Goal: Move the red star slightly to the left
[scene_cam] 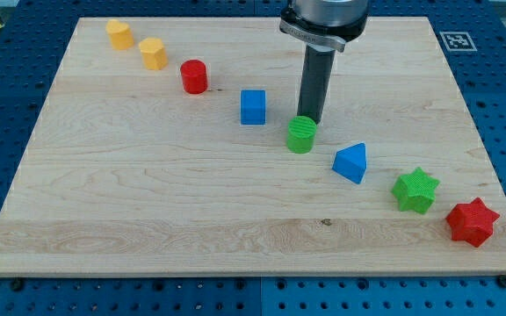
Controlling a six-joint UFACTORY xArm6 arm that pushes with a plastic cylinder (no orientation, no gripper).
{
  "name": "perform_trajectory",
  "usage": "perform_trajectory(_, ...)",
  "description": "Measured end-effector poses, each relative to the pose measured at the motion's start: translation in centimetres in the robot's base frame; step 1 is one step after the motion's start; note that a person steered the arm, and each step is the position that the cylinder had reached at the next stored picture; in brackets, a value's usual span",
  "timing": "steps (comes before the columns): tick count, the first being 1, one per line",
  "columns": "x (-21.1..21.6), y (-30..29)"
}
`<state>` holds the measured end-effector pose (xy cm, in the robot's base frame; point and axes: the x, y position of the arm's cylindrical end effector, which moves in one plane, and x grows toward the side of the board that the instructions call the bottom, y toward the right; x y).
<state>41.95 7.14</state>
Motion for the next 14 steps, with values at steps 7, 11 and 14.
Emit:
perform_trajectory(7,1.6,8.8)
perform_trajectory(11,10.8,19.0)
perform_trajectory(14,12.7,20.3)
